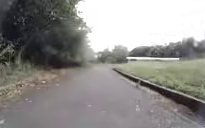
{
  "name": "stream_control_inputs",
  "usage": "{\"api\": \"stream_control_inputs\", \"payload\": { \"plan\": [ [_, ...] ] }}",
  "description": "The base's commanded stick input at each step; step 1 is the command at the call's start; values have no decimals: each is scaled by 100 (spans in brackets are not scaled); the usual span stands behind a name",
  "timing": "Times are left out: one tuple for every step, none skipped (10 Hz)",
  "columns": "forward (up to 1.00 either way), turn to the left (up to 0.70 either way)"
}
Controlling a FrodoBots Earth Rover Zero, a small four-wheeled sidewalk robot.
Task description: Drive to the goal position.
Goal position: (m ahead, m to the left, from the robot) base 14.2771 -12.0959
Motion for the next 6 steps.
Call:
{"api": "stream_control_inputs", "payload": {
  "plan": [
    [100, 0],
    [100, 0],
    [100, 0],
    [100, 0],
    [100, 0],
    [100, 0]
  ]
}}
